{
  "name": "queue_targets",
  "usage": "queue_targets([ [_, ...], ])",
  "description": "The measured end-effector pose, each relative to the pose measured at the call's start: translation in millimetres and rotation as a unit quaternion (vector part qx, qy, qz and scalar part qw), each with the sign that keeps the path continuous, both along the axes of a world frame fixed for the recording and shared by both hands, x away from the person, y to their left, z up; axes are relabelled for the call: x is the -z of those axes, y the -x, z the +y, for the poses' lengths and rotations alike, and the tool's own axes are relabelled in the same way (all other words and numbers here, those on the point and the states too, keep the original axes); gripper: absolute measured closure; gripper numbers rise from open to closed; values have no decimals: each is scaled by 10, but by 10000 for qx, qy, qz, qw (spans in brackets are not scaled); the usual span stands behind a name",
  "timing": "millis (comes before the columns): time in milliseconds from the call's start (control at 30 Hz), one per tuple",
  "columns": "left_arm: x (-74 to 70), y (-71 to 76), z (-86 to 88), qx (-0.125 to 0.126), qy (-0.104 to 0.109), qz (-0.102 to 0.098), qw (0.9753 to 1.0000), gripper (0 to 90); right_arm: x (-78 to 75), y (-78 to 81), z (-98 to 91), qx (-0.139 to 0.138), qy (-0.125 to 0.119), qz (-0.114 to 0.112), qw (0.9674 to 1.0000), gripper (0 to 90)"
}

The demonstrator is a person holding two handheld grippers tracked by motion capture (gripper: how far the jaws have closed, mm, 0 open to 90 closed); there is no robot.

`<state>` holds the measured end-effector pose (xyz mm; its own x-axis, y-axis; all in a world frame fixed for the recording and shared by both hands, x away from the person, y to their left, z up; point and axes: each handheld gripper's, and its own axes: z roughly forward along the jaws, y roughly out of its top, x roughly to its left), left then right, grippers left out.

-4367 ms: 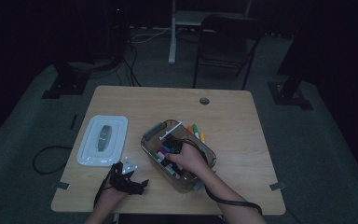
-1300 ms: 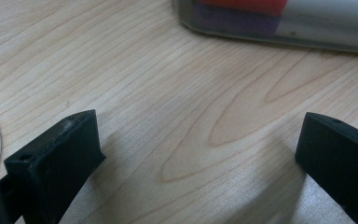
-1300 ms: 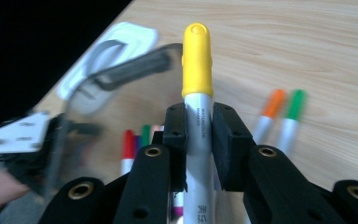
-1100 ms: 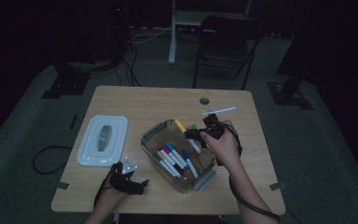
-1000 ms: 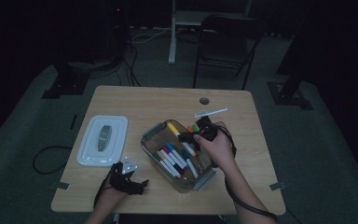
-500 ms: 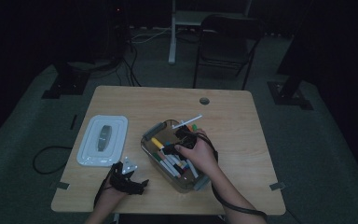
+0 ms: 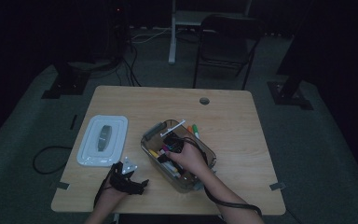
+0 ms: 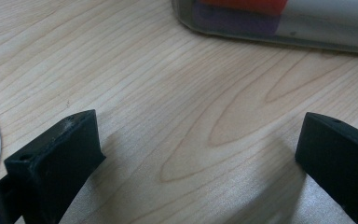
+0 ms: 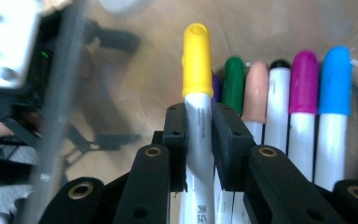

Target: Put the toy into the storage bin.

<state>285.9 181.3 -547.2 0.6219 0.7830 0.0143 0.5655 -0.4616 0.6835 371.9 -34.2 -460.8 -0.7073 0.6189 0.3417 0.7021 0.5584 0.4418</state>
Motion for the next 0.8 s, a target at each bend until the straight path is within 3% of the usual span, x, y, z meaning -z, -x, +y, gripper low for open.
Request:
queue_targets([
  [200,0,0,0,-2,-1,-1,10000,7,92,-22,43,-7,236,78,9997,751],
  [300,0,0,0,-2,0,-1,10000,7,82,-26,32,-19,70,186,9998,693],
  [400,0,0,1,1,-6,0,10000,7,50,-16,8,-19,26,138,9999,691],
  [433,-1,0,1,4,-5,3,10000,7,-28,-2,-53,-6,-177,17,9998,660],
  [567,-1,0,1,5,-7,0,10000,7,-233,17,-217,70,-442,-283,9986,635],
  [800,-2,0,1,8,-11,8,10000,7,-584,-13,-766,562,-823,-882,9911,583],
])
